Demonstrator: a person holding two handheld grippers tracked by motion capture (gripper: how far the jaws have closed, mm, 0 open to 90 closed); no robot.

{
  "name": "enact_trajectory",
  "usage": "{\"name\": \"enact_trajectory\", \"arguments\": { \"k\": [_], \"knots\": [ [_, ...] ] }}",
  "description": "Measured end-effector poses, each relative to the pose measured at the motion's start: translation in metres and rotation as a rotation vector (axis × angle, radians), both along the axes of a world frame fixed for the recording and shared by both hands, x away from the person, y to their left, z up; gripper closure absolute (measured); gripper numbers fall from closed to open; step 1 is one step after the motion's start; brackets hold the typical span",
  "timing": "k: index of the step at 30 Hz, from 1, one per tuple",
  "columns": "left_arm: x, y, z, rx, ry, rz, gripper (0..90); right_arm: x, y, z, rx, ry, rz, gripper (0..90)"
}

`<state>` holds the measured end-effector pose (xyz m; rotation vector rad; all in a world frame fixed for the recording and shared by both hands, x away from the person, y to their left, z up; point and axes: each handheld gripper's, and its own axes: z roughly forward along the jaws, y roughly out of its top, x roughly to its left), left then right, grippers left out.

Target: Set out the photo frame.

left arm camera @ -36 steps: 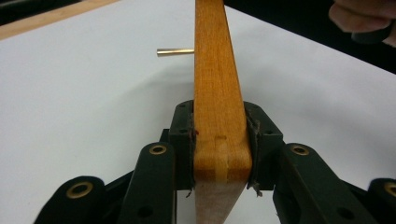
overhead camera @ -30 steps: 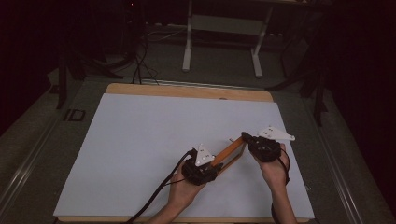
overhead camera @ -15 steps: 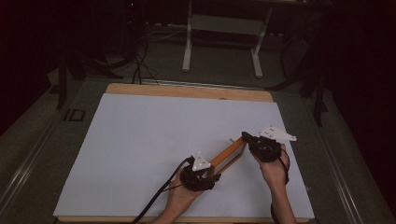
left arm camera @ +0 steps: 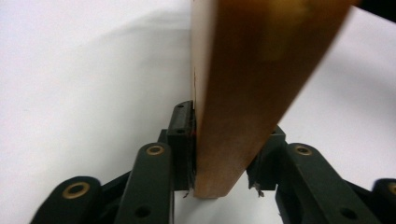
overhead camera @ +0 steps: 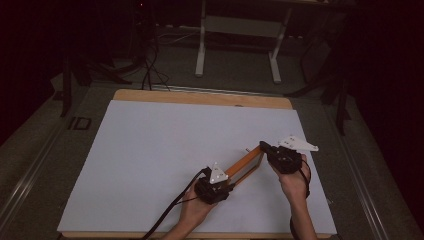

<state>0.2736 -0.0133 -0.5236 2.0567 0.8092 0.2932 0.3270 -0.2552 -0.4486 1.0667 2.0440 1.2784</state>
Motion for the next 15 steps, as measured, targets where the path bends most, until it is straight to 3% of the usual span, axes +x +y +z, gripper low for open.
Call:
{"name": "enact_trajectory", "arguments": {
  "k": [3, 6, 15],
  "knots": [
    [0.005, 0.005, 0.002, -0.006, 0.022, -0.011, 68.9, -0.001, 0.001, 0.001, -0.003, -0.002, 0.005, 89.8],
    [0.007, 0.008, 0.007, -0.002, 0.018, -0.024, 69.0, -0.002, 0.000, 0.004, -0.002, 0.003, 0.005, 85.3],
    [0.017, 0.032, 0.041, -0.057, 0.030, -0.056, 69.2, -0.007, -0.001, 0.012, 0.004, -0.004, 0.039, 76.1]
  ]
}}
